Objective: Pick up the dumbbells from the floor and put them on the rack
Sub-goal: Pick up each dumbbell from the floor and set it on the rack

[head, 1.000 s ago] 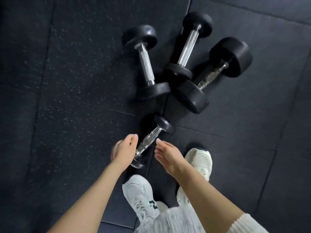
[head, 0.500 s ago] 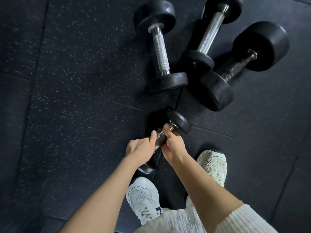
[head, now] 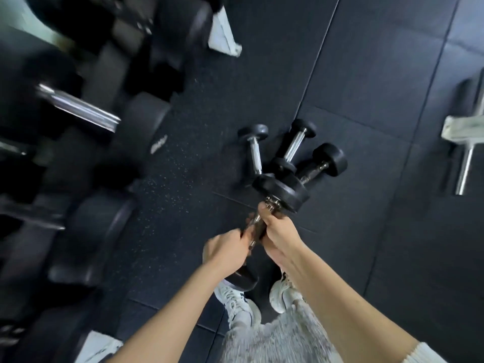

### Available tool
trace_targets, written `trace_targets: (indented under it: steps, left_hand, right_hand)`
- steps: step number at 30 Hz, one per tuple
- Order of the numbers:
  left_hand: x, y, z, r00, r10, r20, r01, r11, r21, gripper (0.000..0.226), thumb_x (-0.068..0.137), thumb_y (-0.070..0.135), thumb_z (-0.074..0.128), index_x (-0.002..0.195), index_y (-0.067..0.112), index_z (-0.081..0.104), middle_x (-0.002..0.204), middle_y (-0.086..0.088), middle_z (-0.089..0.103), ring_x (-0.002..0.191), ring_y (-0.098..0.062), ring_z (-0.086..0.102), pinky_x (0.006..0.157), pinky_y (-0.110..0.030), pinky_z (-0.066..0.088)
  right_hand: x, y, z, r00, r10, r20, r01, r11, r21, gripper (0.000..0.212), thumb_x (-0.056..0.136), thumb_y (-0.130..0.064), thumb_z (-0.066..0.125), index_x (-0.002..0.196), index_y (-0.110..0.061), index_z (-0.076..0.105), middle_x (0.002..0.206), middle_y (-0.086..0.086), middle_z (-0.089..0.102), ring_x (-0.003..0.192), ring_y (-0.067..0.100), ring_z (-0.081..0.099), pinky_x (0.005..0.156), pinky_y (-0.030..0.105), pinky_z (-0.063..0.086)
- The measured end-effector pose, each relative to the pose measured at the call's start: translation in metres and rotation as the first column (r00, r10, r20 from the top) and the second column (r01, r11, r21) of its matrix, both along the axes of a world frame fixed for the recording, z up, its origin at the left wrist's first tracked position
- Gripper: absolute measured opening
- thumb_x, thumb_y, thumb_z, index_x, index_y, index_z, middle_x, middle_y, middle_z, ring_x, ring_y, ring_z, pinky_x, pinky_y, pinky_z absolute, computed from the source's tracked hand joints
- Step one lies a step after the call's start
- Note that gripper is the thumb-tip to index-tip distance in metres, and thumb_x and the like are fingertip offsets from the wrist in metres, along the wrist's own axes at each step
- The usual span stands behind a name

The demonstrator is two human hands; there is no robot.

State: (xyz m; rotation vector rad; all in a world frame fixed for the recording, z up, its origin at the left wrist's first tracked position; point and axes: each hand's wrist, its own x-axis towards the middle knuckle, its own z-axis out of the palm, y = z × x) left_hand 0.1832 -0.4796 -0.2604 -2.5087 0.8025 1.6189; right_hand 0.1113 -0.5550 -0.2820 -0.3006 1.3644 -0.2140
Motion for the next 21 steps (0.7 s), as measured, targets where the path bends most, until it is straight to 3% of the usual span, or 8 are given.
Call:
trace_targets:
  steps: [3,8,11,15,21]
  left_hand:
    - [0.013,0.001,0.102,0.998,0.042,0.038,-0.040,0.997,-0.066,0.057,0.096,0.057,0.021,0.106,0.019,0.063,0.106,0.000,0.072,0.105,-0.027,0.062,0.078,-0.032,0.040]
    - [0.042,0.013,0.247,0.983,0.124,0.136,-0.091,0.971,-0.223,0.055,0.095,0.058,0.025,0.120,0.016,0.049,0.114,-0.007,0.067,0.106,-0.031,0.062,0.080,-0.034,0.044]
    - [0.063,0.022,0.313,0.966,0.189,0.178,-0.122,0.935,-0.332,0.054,0.094,0.060,0.027,0.122,0.016,0.042,0.111,-0.007,0.068,0.100,-0.030,0.064,0.078,-0.033,0.043]
    - [0.096,0.030,0.373,0.942,0.284,0.179,-0.188,0.889,-0.418,0.057,0.090,0.065,0.026,0.115,0.017,0.044,0.097,-0.002,0.071,0.084,-0.023,0.065,0.066,-0.031,0.044]
    - [0.145,0.039,0.426,0.854,0.507,0.115,-0.400,0.783,-0.477,0.052,0.090,0.065,0.028,0.108,0.019,0.044,0.092,0.003,0.066,0.087,-0.020,0.064,0.075,-0.033,0.050]
  right_hand:
    - [0.016,-0.004,0.104,0.997,0.069,0.026,-0.066,0.993,-0.098,0.009,0.094,-0.014,0.056,0.087,-0.009,0.058,0.076,0.009,0.060,0.072,0.020,0.059,0.078,0.038,0.049]
    - [0.053,-0.003,0.261,0.977,0.210,0.039,-0.188,0.932,-0.310,0.015,0.090,-0.016,0.062,0.100,-0.005,0.061,0.079,0.008,0.063,0.073,0.021,0.062,0.078,0.040,0.053]
    - [0.077,0.001,0.334,0.949,0.316,0.015,-0.283,0.869,-0.407,0.007,0.090,-0.017,0.063,0.089,-0.010,0.062,0.082,0.009,0.066,0.081,0.024,0.065,0.088,0.044,0.054]
    - [0.115,0.003,0.402,0.894,0.445,-0.048,-0.407,0.765,-0.499,0.009,0.089,-0.022,0.064,0.087,-0.014,0.064,0.091,0.010,0.069,0.097,0.031,0.067,0.095,0.046,0.053]
    - [0.184,0.006,0.458,0.813,0.577,-0.074,-0.503,0.633,-0.589,0.012,0.089,-0.021,0.064,0.091,-0.009,0.065,0.078,0.005,0.067,0.072,0.021,0.064,0.073,0.036,0.054]
